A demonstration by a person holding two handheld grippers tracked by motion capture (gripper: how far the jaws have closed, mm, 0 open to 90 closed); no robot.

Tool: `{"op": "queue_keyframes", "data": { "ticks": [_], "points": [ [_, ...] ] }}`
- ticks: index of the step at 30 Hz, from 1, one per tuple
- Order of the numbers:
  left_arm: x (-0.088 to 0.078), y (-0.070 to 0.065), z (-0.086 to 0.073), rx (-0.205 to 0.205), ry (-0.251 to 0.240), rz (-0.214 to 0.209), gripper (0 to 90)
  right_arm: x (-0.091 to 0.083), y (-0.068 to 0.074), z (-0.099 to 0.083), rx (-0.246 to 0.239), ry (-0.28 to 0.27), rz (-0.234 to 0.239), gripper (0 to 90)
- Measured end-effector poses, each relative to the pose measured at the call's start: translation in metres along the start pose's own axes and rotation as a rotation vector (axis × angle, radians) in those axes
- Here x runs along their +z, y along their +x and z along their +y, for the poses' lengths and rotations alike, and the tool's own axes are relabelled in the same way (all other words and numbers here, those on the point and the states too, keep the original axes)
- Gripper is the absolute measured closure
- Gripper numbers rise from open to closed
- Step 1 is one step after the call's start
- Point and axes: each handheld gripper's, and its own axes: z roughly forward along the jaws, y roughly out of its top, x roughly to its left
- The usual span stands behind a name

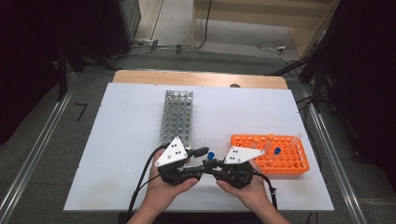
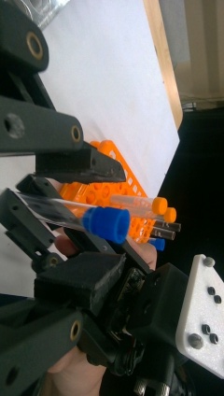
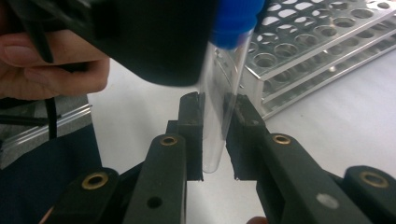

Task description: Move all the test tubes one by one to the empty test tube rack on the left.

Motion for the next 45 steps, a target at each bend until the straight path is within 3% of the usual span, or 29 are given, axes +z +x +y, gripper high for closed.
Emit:
{"op": "queue_keyframes", "data": {
  "ticks": [12, 22, 26, 27, 28, 29, 30, 32, 33, 37, 39, 45],
  "points": [
    [0.003, -0.001, -0.002, 0.014, 0.017, 0.003, 72.6, 0.001, 0.002, 0.000, 0.000, 0.005, 0.012, 75.0],
    [0.001, 0.000, -0.001, 0.031, 0.002, 0.029, 76.0, 0.000, 0.000, -0.001, 0.014, -0.008, 0.017, 73.5],
    [-0.003, 0.004, 0.000, 0.014, -0.015, 0.033, 76.1, -0.006, -0.002, 0.000, 0.017, -0.034, 0.003, 57.4],
    [-0.003, 0.004, 0.000, 0.014, -0.015, 0.033, 76.2, -0.006, -0.002, 0.000, 0.017, -0.034, 0.003, 57.4],
    [-0.005, 0.006, 0.001, 0.012, -0.016, 0.040, 76.2, -0.011, -0.004, 0.000, 0.017, -0.050, -0.008, 48.4],
    [-0.005, 0.007, 0.001, 0.008, -0.022, 0.043, 76.2, -0.011, -0.004, 0.000, 0.017, -0.050, -0.008, 48.4],
    [-0.007, 0.009, 0.002, -0.001, -0.023, 0.050, 76.2, -0.015, -0.005, 0.000, 0.017, -0.061, -0.021, 40.9],
    [-0.007, 0.011, 0.002, -0.001, -0.024, 0.056, 76.2, -0.018, -0.006, -0.001, 0.015, -0.070, -0.025, 37.3],
    [-0.009, 0.013, 0.003, -0.002, -0.027, 0.061, 76.2, -0.025, -0.007, -0.003, 0.017, -0.088, -0.035, 30.8],
    [-0.013, 0.021, 0.005, -0.021, -0.040, 0.075, 76.3, -0.035, -0.008, -0.008, 0.021, -0.108, -0.051, 22.3],
    [-0.014, 0.024, 0.006, -0.023, -0.044, 0.083, 76.3, -0.045, -0.011, -0.013, 0.021, -0.117, -0.070, 10.6],
    [-0.018, 0.037, 0.012, -0.032, -0.052, 0.105, 76.3, -0.062, -0.017, -0.017, 0.050, -0.142, -0.084, 0.0]
  ]
}}
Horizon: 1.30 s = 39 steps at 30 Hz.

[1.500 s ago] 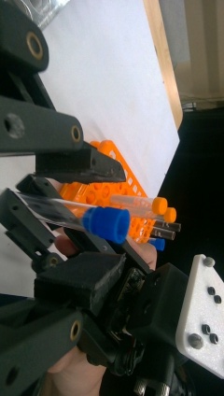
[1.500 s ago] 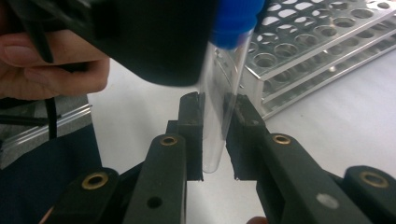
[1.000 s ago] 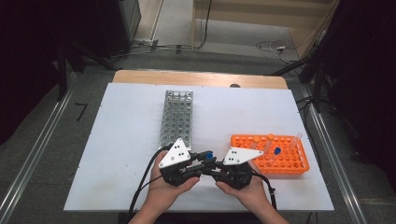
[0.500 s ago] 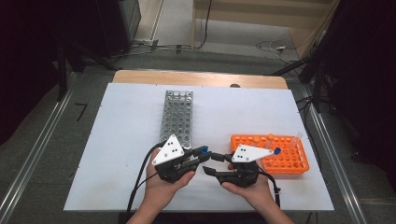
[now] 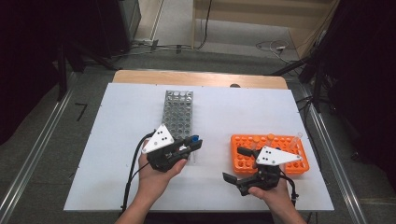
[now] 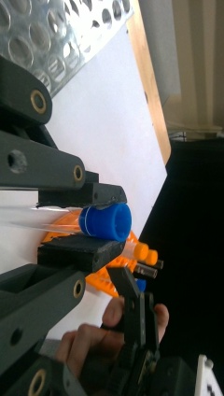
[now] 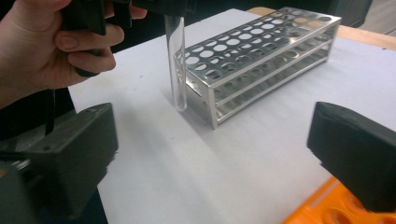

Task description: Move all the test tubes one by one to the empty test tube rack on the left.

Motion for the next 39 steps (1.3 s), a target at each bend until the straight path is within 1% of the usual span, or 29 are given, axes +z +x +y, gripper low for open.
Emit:
{"op": "queue_keyframes", "data": {
  "ticks": [3, 6, 9, 12, 14, 20, 21, 22, 25, 27, 28, 31, 33, 35, 39],
  "points": [
    [-0.001, 0.008, 0.004, -0.006, -0.011, 0.013, 76.3, -0.007, -0.002, -0.002, 0.012, -0.011, -0.001, 0.0],
    [0.000, 0.015, 0.010, -0.007, -0.015, 0.018, 76.3, -0.013, -0.002, -0.007, 0.016, -0.008, -0.004, 0.0],
    [0.001, 0.022, 0.015, -0.002, -0.023, 0.032, 76.3, -0.018, -0.002, -0.012, 0.013, 0.000, -0.017, 0.0],
    [0.003, 0.030, 0.019, 0.010, -0.025, 0.049, 76.3, -0.024, -0.004, -0.018, 0.024, 0.002, -0.021, 0.0],
    [0.004, 0.036, 0.021, 0.010, -0.025, 0.058, 76.2, -0.028, -0.006, -0.022, 0.025, 0.002, -0.027, 0.0],
    [0.009, 0.053, 0.028, 0.001, -0.032, 0.082, 76.3, -0.039, -0.009, -0.034, 0.035, -0.001, -0.049, 0.0],
    [0.010, 0.057, 0.030, 0.002, -0.031, 0.087, 76.3, -0.039, -0.009, -0.034, 0.035, -0.001, -0.049, 0.0],
    [0.011, 0.060, 0.031, -0.006, -0.039, 0.090, 76.2, -0.040, -0.010, -0.035, 0.032, -0.004, -0.051, 0.0],
    [0.015, 0.068, 0.035, -0.002, -0.047, 0.114, 76.2, -0.043, -0.011, -0.037, 0.029, -0.011, -0.053, 0.0],
    [0.019, 0.075, 0.037, -0.015, -0.051, 0.118, 76.2, -0.043, -0.012, -0.037, 0.030, -0.016, -0.050, 0.0],
    [0.021, 0.080, 0.037, -0.015, -0.047, 0.136, 76.2, -0.043, -0.013, -0.037, 0.031, -0.016, -0.051, 0.0],
    [0.029, 0.092, 0.038, -0.023, -0.046, 0.146, 76.2, -0.041, -0.013, -0.038, 0.026, -0.004, -0.047, 0.0],
    [0.033, 0.098, 0.039, -0.018, -0.042, 0.159, 76.2, -0.039, -0.014, -0.039, 0.024, 0.000, -0.043, 0.0],
    [0.038, 0.104, 0.041, -0.029, -0.049, 0.171, 76.2, -0.038, -0.014, -0.039, 0.028, 0.004, -0.041, 0.0],
    [0.048, 0.113, 0.047, -0.016, -0.046, 0.194, 76.2, -0.036, -0.014, -0.041, 0.026, 0.006, -0.030, 0.0]
  ]
}}
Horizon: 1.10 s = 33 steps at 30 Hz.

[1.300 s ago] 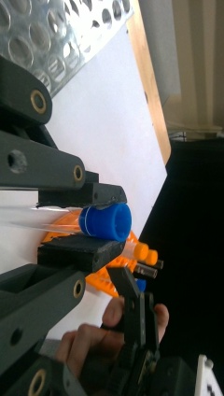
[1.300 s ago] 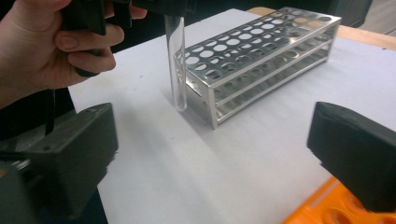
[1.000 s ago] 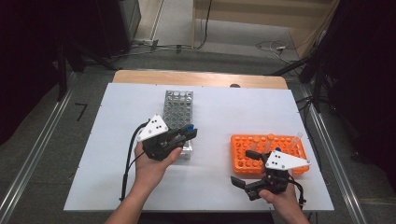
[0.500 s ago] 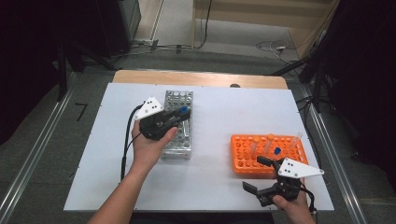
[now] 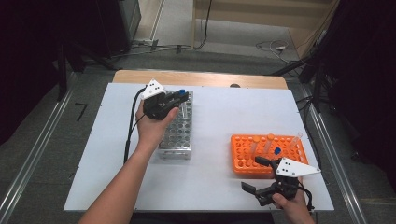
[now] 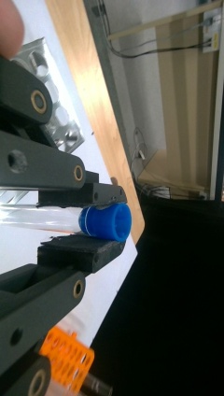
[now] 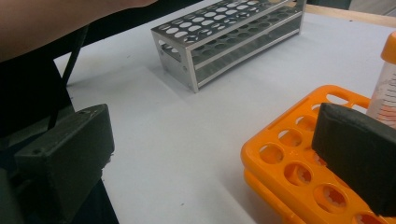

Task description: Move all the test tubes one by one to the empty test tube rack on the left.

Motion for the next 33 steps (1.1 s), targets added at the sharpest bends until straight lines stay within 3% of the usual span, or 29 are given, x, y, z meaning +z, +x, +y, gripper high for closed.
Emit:
{"op": "queue_keyframes", "data": {
  "ticks": [6, 14, 21, 26, 30, 33],
  "points": [
    [0.019, 0.014, 0.009, -0.003, -0.014, 0.039, 76.2, 0.001, -0.001, 0.000, -0.005, 0.006, -0.003, 0.0],
    [0.038, 0.030, 0.018, -0.044, -0.033, 0.079, 76.2, 0.001, -0.003, -0.002, 0.000, 0.011, -0.002, 0.0],
    [0.053, 0.042, 0.017, -0.065, -0.038, 0.128, 76.2, 0.001, -0.003, -0.002, 0.001, 0.017, -0.003, 0.0],
    [0.060, 0.049, 0.018, -0.080, -0.069, 0.135, 76.2, 0.003, -0.004, -0.003, 0.008, 0.029, -0.001, 0.0],
    [0.068, 0.056, 0.016, -0.098, -0.064, 0.137, 76.2, 0.005, -0.004, -0.004, 0.007, 0.038, 0.002, 0.0],
    [0.075, 0.056, 0.015, -0.080, -0.051, 0.145, 76.2, 0.006, -0.005, -0.004, 0.013, 0.046, 0.002, 0.0]
  ]
}}
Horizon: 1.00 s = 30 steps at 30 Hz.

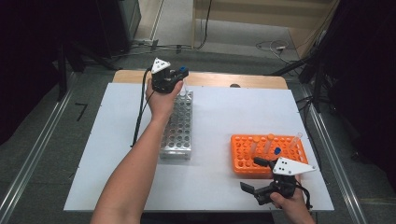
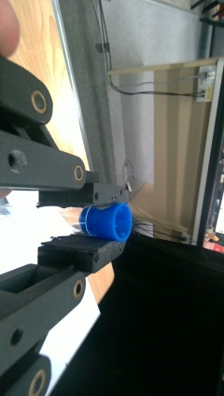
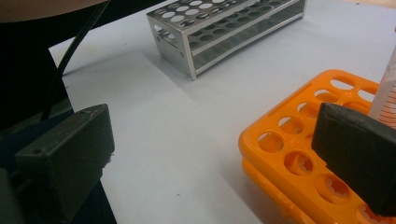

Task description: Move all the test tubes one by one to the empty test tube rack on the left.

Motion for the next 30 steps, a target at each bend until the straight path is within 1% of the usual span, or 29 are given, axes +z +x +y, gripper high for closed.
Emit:
{"op": "queue_keyframes", "data": {
  "ticks": [3, 6, 11, 15, 19, 21, 25, 27, 30],
  "points": [
    [0.004, -0.001, -0.001, 0.016, 0.012, 0.006, 76.2, 0.000, -0.001, 0.000, 0.001, -0.003, 0.004, 0.0],
    [0.008, -0.001, -0.004, 0.008, 0.028, 0.005, 76.2, 0.000, -0.002, -0.001, 0.007, 0.007, 0.004, 0.0],
    [0.013, -0.004, -0.011, 0.040, 0.075, 0.010, 76.2, 0.001, -0.002, -0.002, 0.005, 0.021, 0.008, 0.0],
    [0.012, -0.009, -0.012, 0.066, 0.109, 0.020, 76.1, 0.002, -0.002, -0.002, 0.009, 0.024, 0.015, 0.0],
    [0.009, -0.012, -0.014, 0.092, 0.129, 0.029, 76.1, 0.002, -0.003, -0.002, 0.014, 0.024, 0.026, 0.0],
    [0.009, -0.012, -0.016, 0.102, 0.139, 0.033, 76.0, 0.002, -0.002, -0.002, 0.012, 0.024, 0.024, 0.0],
    [0.008, -0.014, -0.020, 0.114, 0.150, 0.041, 75.9, 0.002, -0.002, -0.002, 0.011, 0.029, 0.029, 0.0],
    [0.008, -0.014, -0.021, 0.124, 0.163, 0.037, 75.8, 0.002, -0.002, -0.002, 0.011, 0.031, 0.031, 0.0],
    [0.010, -0.015, -0.023, 0.126, 0.182, 0.032, 75.4, 0.002, -0.002, -0.003, 0.011, 0.029, 0.031, 0.0]
  ]
}}
